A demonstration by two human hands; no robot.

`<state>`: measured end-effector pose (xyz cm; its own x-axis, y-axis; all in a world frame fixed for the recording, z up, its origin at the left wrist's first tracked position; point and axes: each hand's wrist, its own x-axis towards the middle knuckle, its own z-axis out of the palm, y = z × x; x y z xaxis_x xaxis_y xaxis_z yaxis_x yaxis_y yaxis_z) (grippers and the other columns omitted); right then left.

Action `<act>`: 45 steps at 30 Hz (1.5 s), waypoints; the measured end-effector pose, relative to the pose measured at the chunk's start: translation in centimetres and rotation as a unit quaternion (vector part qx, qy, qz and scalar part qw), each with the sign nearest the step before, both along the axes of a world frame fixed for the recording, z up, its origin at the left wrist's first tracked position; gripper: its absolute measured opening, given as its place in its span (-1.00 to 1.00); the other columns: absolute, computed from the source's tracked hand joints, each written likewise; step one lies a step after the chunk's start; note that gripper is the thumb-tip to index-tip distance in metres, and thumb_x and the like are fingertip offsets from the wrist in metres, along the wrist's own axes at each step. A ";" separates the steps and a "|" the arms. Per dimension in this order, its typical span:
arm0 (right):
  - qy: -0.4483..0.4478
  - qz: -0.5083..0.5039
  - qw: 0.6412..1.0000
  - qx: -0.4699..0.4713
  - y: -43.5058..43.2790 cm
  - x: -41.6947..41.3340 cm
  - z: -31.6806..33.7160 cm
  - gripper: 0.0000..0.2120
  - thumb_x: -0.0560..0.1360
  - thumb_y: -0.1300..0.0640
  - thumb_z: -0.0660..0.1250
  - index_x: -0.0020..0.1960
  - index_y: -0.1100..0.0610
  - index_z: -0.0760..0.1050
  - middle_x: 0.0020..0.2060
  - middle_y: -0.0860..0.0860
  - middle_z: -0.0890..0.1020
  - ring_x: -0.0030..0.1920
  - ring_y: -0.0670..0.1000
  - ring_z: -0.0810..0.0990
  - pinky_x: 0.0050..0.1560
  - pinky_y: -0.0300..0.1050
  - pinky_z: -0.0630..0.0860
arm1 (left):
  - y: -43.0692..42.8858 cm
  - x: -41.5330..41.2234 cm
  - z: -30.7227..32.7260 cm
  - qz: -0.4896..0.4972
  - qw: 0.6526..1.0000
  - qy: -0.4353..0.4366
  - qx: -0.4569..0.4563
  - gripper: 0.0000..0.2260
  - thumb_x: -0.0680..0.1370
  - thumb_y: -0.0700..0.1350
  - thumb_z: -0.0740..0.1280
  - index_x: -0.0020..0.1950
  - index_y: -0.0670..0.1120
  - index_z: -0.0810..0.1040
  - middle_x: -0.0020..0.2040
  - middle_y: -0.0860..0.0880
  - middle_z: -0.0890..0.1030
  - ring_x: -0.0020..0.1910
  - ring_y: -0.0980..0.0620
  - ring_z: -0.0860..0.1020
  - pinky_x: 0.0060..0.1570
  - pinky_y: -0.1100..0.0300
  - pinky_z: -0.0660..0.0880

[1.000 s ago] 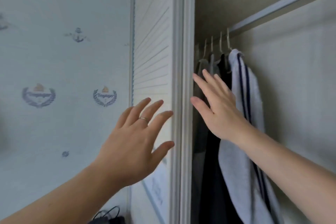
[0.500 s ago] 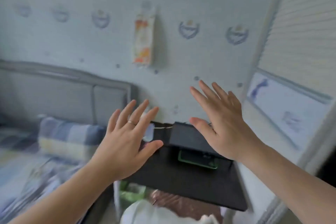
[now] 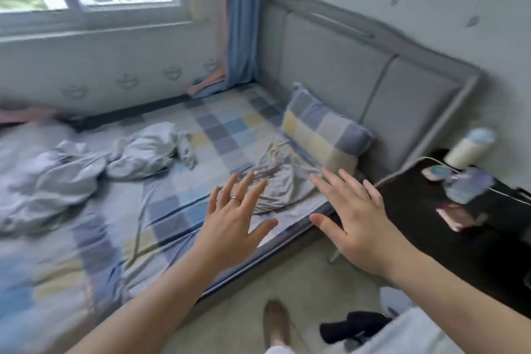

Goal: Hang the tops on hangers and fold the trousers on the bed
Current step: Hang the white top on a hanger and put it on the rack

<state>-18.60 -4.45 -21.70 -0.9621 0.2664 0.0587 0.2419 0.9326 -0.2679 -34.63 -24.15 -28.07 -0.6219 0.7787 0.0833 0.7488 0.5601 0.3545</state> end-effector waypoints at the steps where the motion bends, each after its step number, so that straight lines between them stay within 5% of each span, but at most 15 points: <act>1: -0.010 0.014 1.000 -0.015 0.1 -2.0 -1.1 -0.30 0.49 -0.44 -0.16 0.59 -0.26 -0.01 0.60 -0.25 0.00 0.61 -0.11 -0.11 0.57 0.09 -0.18 | -0.7 -1.1 -0.9 0.023 1.000 -0.011 -0.012 -0.26 0.49 0.51 -0.19 0.62 0.26 -0.12 0.65 0.17 -0.16 0.61 0.07 -0.28 0.58 -0.11 -0.18; 6: -0.045 0.081 0.993 -0.069 1.8 -12.5 -6.7 -0.12 0.36 -0.60 -0.36 0.59 -0.27 -0.03 0.60 -0.24 0.04 0.60 -0.11 -0.07 0.53 0.02 -0.17 | -2.0 -7.5 -4.2 0.144 0.987 -0.056 -0.043 -0.17 0.39 0.54 -0.29 0.62 0.25 -0.11 0.65 0.18 -0.12 0.61 0.07 -0.25 0.58 -0.09 -0.14; 13: -0.124 0.192 0.965 -0.129 2.8 -26.1 -10.4 -0.22 0.41 -0.46 -0.18 0.58 -0.20 0.07 0.56 -0.19 0.21 0.57 -0.09 0.12 0.51 0.01 0.01 | -3.3 -14.0 -7.2 0.305 0.943 -0.117 -0.056 -0.03 0.31 0.61 -0.37 0.62 0.21 0.02 0.65 0.11 0.01 0.63 0.03 -0.11 0.56 -0.07 -0.02; 18: -0.167 0.287 0.935 -0.128 0.5 -34.4 -12.6 -0.14 0.40 -0.58 -0.22 0.59 -0.20 0.04 0.55 -0.22 0.21 0.56 -0.11 0.13 0.51 0.00 0.05 | -6.6 -16.7 -8.2 0.414 0.896 -0.148 -0.064 -0.25 0.48 0.48 -0.09 0.61 0.18 0.11 0.64 0.11 0.07 0.62 0.03 -0.05 0.53 -0.07 -0.01; 21: -0.184 0.331 0.917 -0.126 -2.5 -37.9 -13.6 -0.39 0.61 -0.33 0.03 0.60 -0.19 0.02 0.56 -0.20 0.21 0.56 -0.08 0.15 0.51 0.02 0.09 | -9.7 -17.5 -8.9 0.466 0.869 -0.155 -0.059 -0.39 0.61 0.34 0.11 0.61 0.16 0.13 0.64 0.10 0.08 0.62 0.03 -0.06 0.53 -0.09 -0.01; 24: -0.200 0.367 0.901 -0.117 -6.4 -40.7 -14.2 -0.41 0.63 -0.25 0.06 0.61 -0.18 0.01 0.57 -0.19 0.19 0.56 -0.08 0.14 0.52 0.02 0.10 | -13.2 -18.2 -9.5 0.509 0.843 -0.169 -0.038 -0.36 0.58 0.37 0.10 0.61 0.16 0.14 0.64 0.10 0.09 0.62 0.03 -0.05 0.53 -0.11 -0.01; 31: -0.220 0.400 0.882 -0.116 -19.0 -47.5 -17.5 -0.41 0.64 -0.23 0.10 0.61 -0.17 0.02 0.56 -0.15 0.21 0.56 -0.04 0.16 0.51 0.02 0.15 | -25.3 -22.2 -12.7 0.559 0.812 -0.170 -0.011 -0.16 0.38 0.48 -0.14 0.60 0.15 0.18 0.63 0.09 0.13 0.61 0.00 0.01 0.51 -0.08 0.03; 37: -0.242 0.343 0.898 -0.131 -32.5 -53.4 -19.9 -0.42 0.63 -0.19 0.17 0.60 -0.14 0.09 0.55 -0.10 0.29 0.54 0.00 0.23 0.48 0.13 0.23 | -39.4 -28.4 -16.1 0.538 0.812 -0.227 -0.020 -0.41 0.60 0.31 0.16 0.59 0.13 0.20 0.62 0.09 0.16 0.61 0.00 0.03 0.51 -0.06 0.05; 45: -0.266 0.315 0.907 -0.088 -47.9 -65.3 -28.5 -0.43 0.65 -0.16 0.15 0.61 -0.13 0.08 0.53 -0.08 0.31 0.50 0.04 0.28 0.45 0.13 0.26 | -53.6 -40.9 -25.1 0.492 0.832 -0.254 -0.041 -0.44 0.60 0.26 0.22 0.56 0.12 0.23 0.60 0.08 0.20 0.59 0.00 0.06 0.50 -0.03 0.05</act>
<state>-83.89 -52.30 -50.25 -0.8061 -0.3852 -0.4492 -0.1842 0.8848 -0.4280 -75.55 -77.77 -53.14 -0.9000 -0.1377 -0.4137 -0.3215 0.8504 0.4165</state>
